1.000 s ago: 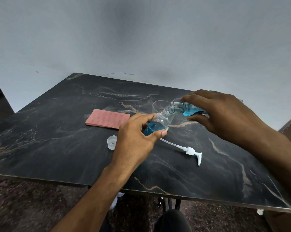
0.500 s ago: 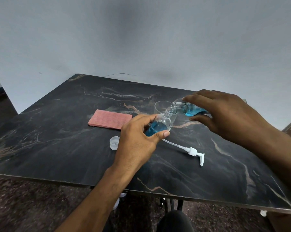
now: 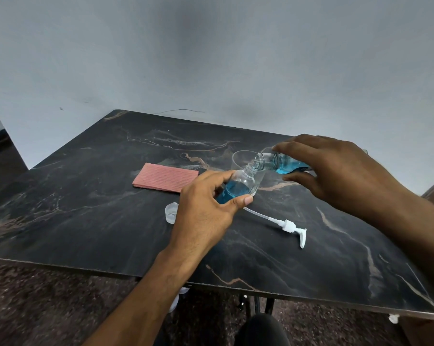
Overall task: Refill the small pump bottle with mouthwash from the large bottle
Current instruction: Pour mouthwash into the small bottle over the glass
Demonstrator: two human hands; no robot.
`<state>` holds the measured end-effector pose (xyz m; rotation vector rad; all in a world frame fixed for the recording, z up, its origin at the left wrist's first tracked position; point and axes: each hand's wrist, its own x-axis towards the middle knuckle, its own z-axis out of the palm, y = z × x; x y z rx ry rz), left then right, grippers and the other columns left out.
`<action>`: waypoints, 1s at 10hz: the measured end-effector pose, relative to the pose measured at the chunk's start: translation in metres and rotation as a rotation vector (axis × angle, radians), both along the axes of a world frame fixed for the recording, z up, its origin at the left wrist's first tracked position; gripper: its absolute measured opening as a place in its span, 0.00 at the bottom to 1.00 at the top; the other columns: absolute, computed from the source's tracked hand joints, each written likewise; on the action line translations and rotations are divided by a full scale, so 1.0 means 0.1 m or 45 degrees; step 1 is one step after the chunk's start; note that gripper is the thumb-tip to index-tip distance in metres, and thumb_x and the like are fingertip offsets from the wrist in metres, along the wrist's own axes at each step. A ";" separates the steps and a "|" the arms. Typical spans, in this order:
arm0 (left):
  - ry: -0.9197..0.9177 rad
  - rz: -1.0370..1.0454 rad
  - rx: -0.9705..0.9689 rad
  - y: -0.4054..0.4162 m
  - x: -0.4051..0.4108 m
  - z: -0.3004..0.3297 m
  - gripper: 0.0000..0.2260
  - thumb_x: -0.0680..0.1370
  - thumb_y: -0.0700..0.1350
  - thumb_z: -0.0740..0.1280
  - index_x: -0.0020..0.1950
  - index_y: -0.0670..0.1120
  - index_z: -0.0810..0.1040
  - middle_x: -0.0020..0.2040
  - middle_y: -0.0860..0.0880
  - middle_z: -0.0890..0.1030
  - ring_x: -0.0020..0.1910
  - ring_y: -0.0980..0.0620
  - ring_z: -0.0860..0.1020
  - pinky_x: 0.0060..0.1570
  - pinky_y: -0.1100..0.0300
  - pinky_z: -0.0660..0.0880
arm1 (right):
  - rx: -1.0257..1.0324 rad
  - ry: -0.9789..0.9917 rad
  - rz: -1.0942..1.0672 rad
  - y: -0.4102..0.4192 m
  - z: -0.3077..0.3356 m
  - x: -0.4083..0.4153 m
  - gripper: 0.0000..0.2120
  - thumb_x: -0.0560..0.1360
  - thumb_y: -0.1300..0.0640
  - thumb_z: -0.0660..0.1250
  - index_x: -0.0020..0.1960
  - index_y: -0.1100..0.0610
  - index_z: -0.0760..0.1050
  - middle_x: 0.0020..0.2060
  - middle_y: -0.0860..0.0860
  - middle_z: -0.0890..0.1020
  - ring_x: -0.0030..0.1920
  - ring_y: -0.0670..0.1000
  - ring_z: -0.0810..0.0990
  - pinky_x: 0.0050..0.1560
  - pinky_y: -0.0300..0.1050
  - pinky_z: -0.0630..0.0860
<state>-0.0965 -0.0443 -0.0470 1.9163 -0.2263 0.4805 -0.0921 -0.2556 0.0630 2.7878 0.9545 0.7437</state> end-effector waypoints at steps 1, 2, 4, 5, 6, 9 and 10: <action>0.000 -0.001 -0.001 0.00 0.00 0.00 0.22 0.69 0.52 0.80 0.63 0.56 0.83 0.54 0.63 0.82 0.56 0.70 0.75 0.51 0.80 0.69 | -0.002 0.002 -0.001 0.01 0.01 -0.01 0.23 0.72 0.58 0.77 0.65 0.56 0.77 0.57 0.54 0.83 0.51 0.60 0.83 0.44 0.46 0.74; 0.001 0.000 0.002 0.00 0.01 0.00 0.23 0.69 0.52 0.80 0.63 0.56 0.82 0.54 0.63 0.82 0.56 0.70 0.75 0.51 0.80 0.70 | 0.002 0.002 0.000 0.01 0.02 -0.01 0.22 0.72 0.58 0.76 0.65 0.55 0.77 0.58 0.54 0.83 0.51 0.60 0.83 0.44 0.48 0.76; 0.003 0.008 0.017 0.00 0.01 0.00 0.23 0.69 0.53 0.79 0.63 0.57 0.82 0.54 0.63 0.82 0.55 0.69 0.76 0.50 0.80 0.70 | -0.002 -0.007 0.009 0.00 0.02 0.00 0.22 0.72 0.58 0.76 0.65 0.56 0.77 0.57 0.54 0.83 0.50 0.60 0.83 0.43 0.48 0.75; 0.011 0.009 0.029 0.00 0.00 0.01 0.23 0.69 0.53 0.79 0.64 0.57 0.82 0.55 0.62 0.82 0.54 0.69 0.77 0.50 0.80 0.70 | -0.004 -0.008 0.015 0.00 0.02 0.01 0.22 0.72 0.58 0.76 0.64 0.56 0.78 0.56 0.54 0.84 0.49 0.60 0.83 0.42 0.46 0.74; 0.012 0.012 0.042 0.00 0.00 0.02 0.23 0.69 0.53 0.79 0.64 0.56 0.82 0.56 0.62 0.82 0.54 0.67 0.77 0.50 0.81 0.70 | -0.013 -0.012 0.012 -0.01 0.02 0.01 0.22 0.72 0.58 0.76 0.64 0.56 0.77 0.56 0.54 0.84 0.49 0.60 0.83 0.42 0.47 0.74; 0.019 0.000 0.036 -0.01 0.00 0.04 0.23 0.70 0.52 0.79 0.64 0.56 0.82 0.55 0.61 0.82 0.53 0.67 0.77 0.50 0.80 0.70 | -0.004 -0.004 0.009 -0.01 0.02 0.01 0.21 0.73 0.57 0.75 0.65 0.55 0.77 0.57 0.53 0.83 0.50 0.60 0.83 0.43 0.50 0.76; 0.019 -0.001 0.043 -0.01 0.01 0.04 0.23 0.70 0.52 0.79 0.64 0.55 0.82 0.56 0.60 0.82 0.54 0.66 0.78 0.50 0.81 0.70 | -0.009 -0.002 0.008 -0.01 0.02 0.01 0.21 0.73 0.57 0.75 0.65 0.55 0.77 0.57 0.53 0.83 0.50 0.60 0.83 0.43 0.50 0.76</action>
